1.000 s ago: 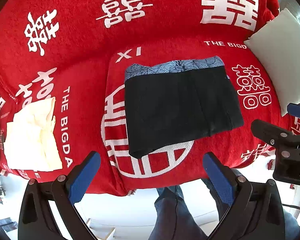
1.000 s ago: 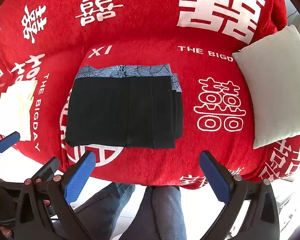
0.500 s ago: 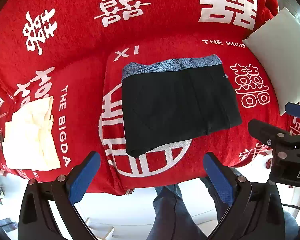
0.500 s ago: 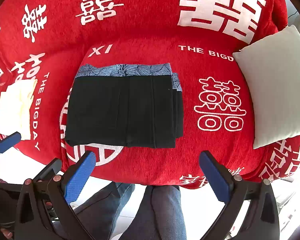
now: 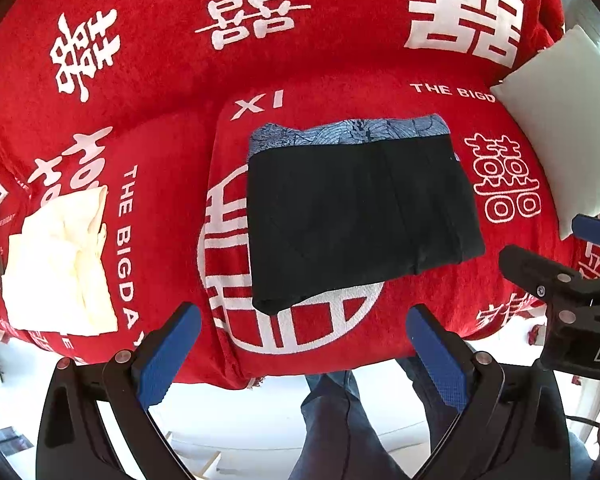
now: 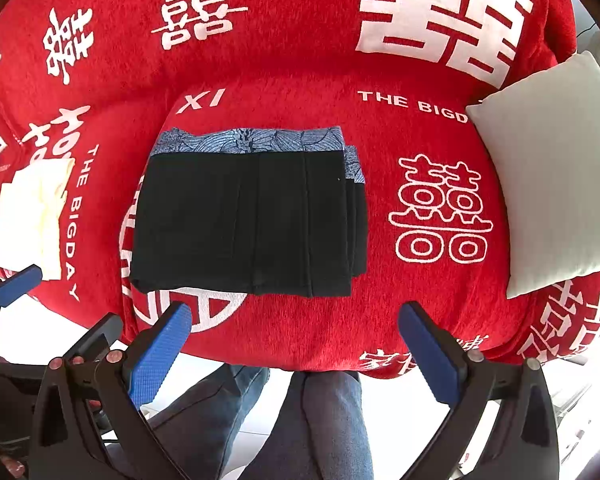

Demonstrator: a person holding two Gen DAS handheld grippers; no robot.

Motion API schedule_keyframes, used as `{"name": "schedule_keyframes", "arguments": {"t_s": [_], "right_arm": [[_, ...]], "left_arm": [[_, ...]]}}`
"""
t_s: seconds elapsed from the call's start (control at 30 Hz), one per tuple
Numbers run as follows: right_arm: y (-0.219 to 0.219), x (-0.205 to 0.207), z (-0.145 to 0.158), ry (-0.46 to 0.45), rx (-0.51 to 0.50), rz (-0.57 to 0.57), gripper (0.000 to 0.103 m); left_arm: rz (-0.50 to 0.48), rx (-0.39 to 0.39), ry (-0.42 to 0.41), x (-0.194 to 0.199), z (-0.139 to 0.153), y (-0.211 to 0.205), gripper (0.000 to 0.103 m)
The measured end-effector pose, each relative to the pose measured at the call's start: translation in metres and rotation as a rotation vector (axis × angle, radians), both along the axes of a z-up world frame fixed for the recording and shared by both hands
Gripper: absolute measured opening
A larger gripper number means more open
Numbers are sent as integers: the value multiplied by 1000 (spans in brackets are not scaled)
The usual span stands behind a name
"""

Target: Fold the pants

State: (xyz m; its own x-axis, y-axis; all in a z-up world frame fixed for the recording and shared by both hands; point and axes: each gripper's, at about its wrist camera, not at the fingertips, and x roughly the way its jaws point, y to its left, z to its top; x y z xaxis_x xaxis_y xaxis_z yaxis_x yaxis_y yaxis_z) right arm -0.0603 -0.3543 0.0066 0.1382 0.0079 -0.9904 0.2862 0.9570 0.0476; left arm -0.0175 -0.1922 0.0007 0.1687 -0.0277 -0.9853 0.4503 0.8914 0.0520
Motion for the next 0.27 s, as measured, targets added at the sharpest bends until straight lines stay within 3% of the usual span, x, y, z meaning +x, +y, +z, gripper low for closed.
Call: {"name": "schedule_keyframes", "arguments": {"t_s": [0.27], "right_arm": [[-2, 2, -2, 2, -2, 2, 103]], "left_arm": [[10, -17, -2, 2, 0, 2, 103]]}}
